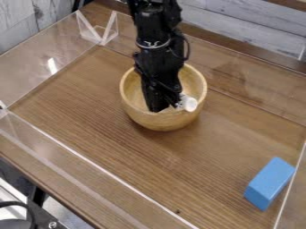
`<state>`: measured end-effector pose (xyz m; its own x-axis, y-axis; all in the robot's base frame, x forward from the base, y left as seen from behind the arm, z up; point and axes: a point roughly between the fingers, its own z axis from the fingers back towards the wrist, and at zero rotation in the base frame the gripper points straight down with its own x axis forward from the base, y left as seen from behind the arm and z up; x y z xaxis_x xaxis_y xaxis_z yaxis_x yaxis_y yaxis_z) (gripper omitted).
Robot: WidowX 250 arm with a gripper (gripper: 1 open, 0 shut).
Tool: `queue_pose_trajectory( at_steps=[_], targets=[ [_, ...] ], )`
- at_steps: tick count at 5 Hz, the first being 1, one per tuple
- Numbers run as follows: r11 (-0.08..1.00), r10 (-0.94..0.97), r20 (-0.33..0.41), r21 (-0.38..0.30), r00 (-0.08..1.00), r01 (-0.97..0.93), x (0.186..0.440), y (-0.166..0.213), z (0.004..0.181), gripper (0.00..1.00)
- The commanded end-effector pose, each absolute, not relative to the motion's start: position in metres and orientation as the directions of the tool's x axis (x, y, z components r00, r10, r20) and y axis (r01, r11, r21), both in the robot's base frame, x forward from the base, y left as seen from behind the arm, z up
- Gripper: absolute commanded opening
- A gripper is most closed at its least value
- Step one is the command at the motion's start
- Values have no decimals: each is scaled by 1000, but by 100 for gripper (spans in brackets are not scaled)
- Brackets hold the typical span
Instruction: Remove the green marker from inside the brown bowl and put it on the table
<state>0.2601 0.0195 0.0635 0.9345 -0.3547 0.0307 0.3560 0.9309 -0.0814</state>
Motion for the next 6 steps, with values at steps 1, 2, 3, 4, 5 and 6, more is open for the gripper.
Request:
queue_pose_trajectory(
  at_steps=[1,2,3,4,5,6],
  targets=[
    [933,-350,85,-58,933,355,260,23,79,0],
    [930,-357,87,-61,930,363,254,23,78,0],
    [927,-364,89,-63,927,370,247,22,77,0],
    [922,-375,92,-66,922,381,240,22,76,0],
    [915,-390,96,-69,916,397,233,22,74,0],
    [910,-402,101,-70,910,409,227,22,73,0]
  ],
)
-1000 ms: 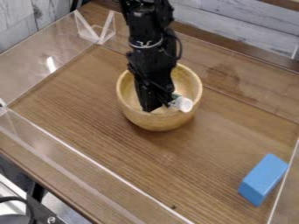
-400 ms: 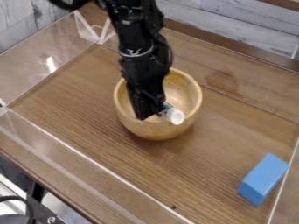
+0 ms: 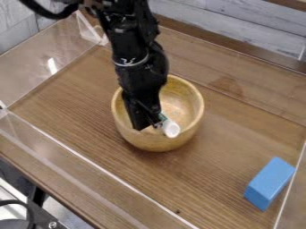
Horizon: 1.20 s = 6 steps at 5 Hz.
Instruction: Remove the green marker from inside the brown bowl and put it on the table
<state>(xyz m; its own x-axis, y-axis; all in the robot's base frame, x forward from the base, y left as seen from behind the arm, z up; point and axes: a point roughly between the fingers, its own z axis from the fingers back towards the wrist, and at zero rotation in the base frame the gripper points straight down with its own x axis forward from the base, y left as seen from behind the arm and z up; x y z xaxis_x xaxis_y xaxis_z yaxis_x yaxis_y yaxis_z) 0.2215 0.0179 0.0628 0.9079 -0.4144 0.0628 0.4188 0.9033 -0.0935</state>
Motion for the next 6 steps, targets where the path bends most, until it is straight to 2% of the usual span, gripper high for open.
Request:
queue_pose_trajectory(
  at_steps=[1,6],
  targets=[
    [909,-402,106,-71,910,410,224,22,70,0],
    [925,-356,138,-86,924,369,215,17,64,0]
  ],
)
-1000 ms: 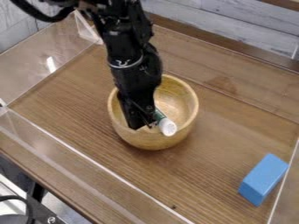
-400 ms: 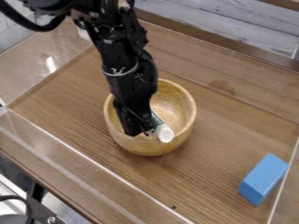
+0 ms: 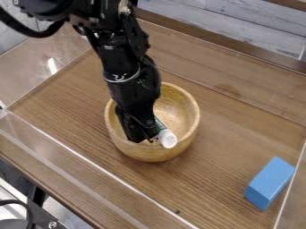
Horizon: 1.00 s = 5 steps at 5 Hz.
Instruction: Remove the green marker from inside the brown bowl and put it on the table
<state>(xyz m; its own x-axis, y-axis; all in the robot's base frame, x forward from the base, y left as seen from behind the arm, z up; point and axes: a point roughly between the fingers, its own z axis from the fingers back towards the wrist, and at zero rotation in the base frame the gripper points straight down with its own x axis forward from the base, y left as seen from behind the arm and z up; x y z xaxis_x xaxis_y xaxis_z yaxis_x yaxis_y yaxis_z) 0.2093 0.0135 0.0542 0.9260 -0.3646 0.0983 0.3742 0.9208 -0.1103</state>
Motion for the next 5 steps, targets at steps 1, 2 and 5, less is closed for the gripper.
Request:
queue_pose_trajectory(
  at_steps=[1,2,5],
  targets=[
    [930,-343,142,-89,928,358,215,16,62,0],
    [934,-331,146,-93,932,346,214,16,60,0],
    [940,-308,148,-102,940,325,217,14,70,100]
  ],
)
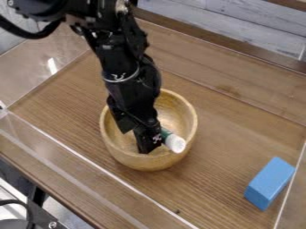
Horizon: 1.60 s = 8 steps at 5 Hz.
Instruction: Remove the green marker from inside the brown bowl and put it on the table
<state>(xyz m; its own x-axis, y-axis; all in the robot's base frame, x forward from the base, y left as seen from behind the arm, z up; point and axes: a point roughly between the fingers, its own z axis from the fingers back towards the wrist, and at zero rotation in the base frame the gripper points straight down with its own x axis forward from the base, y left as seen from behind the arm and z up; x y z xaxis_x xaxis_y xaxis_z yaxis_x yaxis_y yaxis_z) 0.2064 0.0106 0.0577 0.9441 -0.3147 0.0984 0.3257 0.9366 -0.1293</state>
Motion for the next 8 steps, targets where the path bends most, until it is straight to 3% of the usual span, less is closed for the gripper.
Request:
queue_pose_trajectory(
  at_steps=[1,4,8],
  targets=[
    [943,-303,157,-96,940,320,224,17,73,100],
    [941,-313,180,-71,932,330,240,21,78,100],
    [934,-343,201,-32,917,357,251,18,69,100]
  ],
)
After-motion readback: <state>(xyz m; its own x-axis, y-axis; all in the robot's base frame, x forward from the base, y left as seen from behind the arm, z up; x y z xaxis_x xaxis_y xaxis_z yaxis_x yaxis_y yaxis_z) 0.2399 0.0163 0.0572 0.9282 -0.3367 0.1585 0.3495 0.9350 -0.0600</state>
